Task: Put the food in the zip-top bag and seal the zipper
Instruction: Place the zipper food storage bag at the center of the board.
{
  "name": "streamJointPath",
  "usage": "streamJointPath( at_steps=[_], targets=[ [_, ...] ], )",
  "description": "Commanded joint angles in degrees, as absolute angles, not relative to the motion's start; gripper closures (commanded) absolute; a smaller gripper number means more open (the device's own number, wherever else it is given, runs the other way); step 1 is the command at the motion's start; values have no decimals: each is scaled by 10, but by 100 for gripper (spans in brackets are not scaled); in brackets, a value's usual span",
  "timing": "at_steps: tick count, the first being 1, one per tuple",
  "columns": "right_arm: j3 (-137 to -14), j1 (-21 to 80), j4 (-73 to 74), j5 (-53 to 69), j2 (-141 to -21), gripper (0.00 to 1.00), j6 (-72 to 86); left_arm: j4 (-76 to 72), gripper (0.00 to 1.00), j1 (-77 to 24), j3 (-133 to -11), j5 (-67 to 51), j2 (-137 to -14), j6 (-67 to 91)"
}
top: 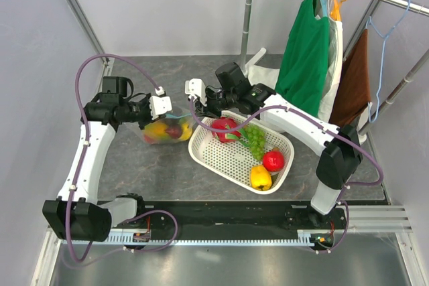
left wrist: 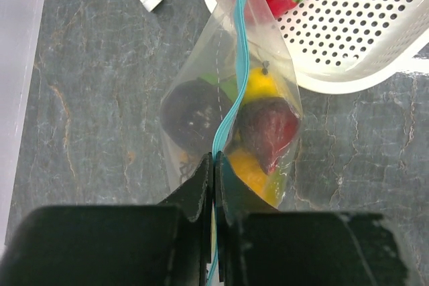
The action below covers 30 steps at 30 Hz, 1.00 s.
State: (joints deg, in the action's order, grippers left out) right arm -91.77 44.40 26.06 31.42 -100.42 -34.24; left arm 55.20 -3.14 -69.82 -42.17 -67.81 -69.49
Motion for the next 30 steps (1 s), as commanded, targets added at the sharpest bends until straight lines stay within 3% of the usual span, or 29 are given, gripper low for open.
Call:
streamJointPath(
  at_steps=[1, 17, 18, 19, 20, 23, 28, 30],
  targets=[
    [-919, 446, 235, 316, -978, 100, -345, 575, 98, -34, -722, -431, -669, -699],
    [-898, 439, 260, 286, -967, 98, -378, 485, 98, -18, -724, -381, -671, -613],
    [-904, 439, 261, 288, -967, 90, -374, 483, 98, -17, -726, -379, -672, -611],
    [-909, 439, 260, 289, -968, 77, -360, 479, 98, -15, -731, -378, -673, -606],
    [-915, 439, 261, 290, -969, 52, -350, 467, 98, -15, -733, -376, -674, -601],
    [-934, 439, 259, 292, -971, 25, -312, 426, 98, -14, -737, -369, -683, -590],
    [-947, 436, 251, 277, -964, 2, -264, 338, 98, -14, -742, -352, -718, -591],
    [-950, 431, 244, 276, -958, 2, -236, 283, 98, -7, -751, -343, -750, -598]
  ],
)
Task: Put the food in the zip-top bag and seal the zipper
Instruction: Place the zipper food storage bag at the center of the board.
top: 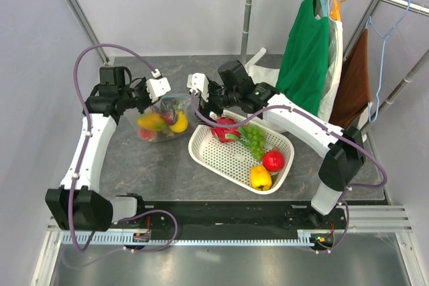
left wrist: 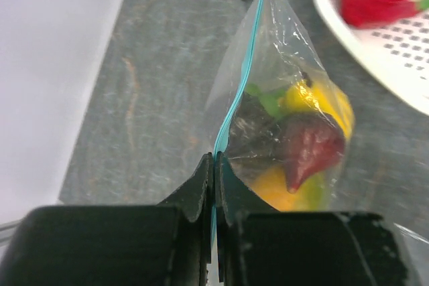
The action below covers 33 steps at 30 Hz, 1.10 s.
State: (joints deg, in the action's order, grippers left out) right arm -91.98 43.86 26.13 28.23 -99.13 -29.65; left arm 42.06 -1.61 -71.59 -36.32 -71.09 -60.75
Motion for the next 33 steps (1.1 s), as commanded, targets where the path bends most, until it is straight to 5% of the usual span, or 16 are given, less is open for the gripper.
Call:
streamJointPath(
  at_steps=[1, 13, 17, 26, 33],
  targets=[
    [-951, 428, 243, 275, -956, 2, -228, 270, 98, -3, -773, -344, -764, -601],
    [-931, 398, 236, 265, -926, 2, -186, 277, 98, 61, -1085, -467, -1004, -669],
    [-920, 395, 235, 265, -921, 2, -188, 311, 98, 60, -1022, -481, -997, -739],
    [-900, 391, 236, 262, -907, 2, -200, 324, 98, 73, -661, -444, -874, -776],
    [-891, 392, 236, 261, -897, 2, -198, 393, 98, 81, -554, -463, -782, -790]
  ],
)
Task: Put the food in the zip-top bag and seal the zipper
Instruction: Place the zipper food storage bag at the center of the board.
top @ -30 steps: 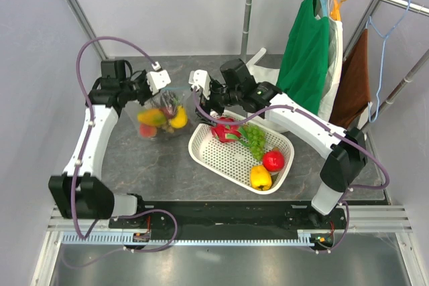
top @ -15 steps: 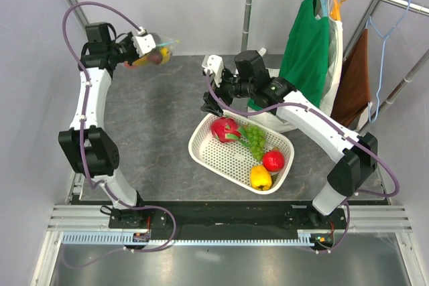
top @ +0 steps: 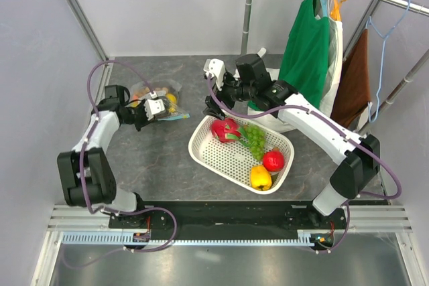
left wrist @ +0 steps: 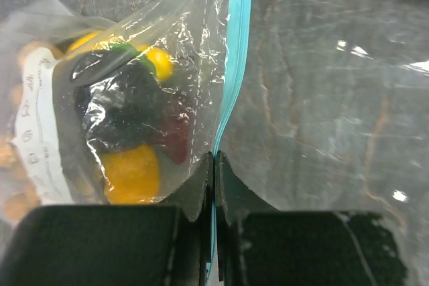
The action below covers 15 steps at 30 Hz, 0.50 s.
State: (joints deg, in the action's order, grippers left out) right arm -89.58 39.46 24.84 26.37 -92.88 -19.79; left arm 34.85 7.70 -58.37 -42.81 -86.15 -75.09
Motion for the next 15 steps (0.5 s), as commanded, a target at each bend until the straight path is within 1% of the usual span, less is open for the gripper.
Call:
streamJointPath(
  at_steps=[1, 5, 10, 12, 13, 14, 15],
  targets=[
    [-888, 392, 236, 259, -896, 2, -198, 396, 98, 81, -543, -467, -770, -785],
    [-877, 392, 238, 258, -888, 2, -197, 422, 98, 80, -489, -448, -733, -784],
    [-871, 391, 258, 258, -873, 2, -205, 482, 98, 80, -460, -423, -714, -820],
    [-868, 392, 265, 258, -866, 2, -203, 512, 95, 81, -459, -424, -712, -841],
    [-867, 392, 268, 257, -862, 2, -201, 539, 92, 80, -460, -430, -709, -848],
    [-863, 392, 271, 255, -859, 2, -200, 551, 80, 80, -461, -434, -706, -849],
    [-855, 392, 272, 250, -849, 2, -197, 563, 71, 80, -462, -439, -701, -850]
  ],
)
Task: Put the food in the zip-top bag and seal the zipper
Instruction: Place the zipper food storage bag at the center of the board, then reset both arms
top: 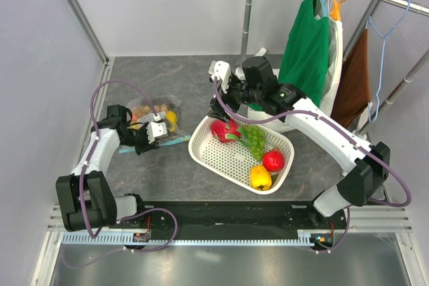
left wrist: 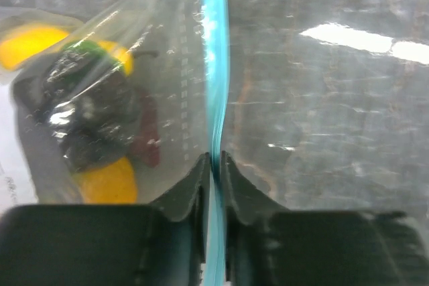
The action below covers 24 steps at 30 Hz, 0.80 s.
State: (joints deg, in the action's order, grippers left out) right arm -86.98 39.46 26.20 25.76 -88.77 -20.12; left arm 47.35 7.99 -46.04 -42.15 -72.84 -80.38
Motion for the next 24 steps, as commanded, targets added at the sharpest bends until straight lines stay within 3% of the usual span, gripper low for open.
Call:
streamJointPath(
  at_steps=[1, 2, 5, 7, 10, 18, 24],
  targets=[
    [-851, 392, 275, 247, -842, 2, -193, 571, 65, 80, -467, -443, -688, -842],
    [-845, 392, 278, 245, -836, 2, -192, 571, 56, 80, -472, -443, -680, -829],
    [-819, 391, 279, 235, -804, 2, -183, 581, 42, 81, -520, -450, -656, -768],
    [-803, 392, 279, 229, -780, 2, -177, 593, 39, 81, -582, -467, -651, -712],
    [-787, 392, 279, 214, -750, 2, -151, 591, 1, 81, -683, -496, -654, -576],
    [-718, 361, 275, 202, -658, 2, -87, 542, 0, 80, -893, -447, -746, -187],
    [-619, 338, 290, 225, -571, 2, -70, 503, 0, 77, -782, -404, -715, -126]
  ],
)
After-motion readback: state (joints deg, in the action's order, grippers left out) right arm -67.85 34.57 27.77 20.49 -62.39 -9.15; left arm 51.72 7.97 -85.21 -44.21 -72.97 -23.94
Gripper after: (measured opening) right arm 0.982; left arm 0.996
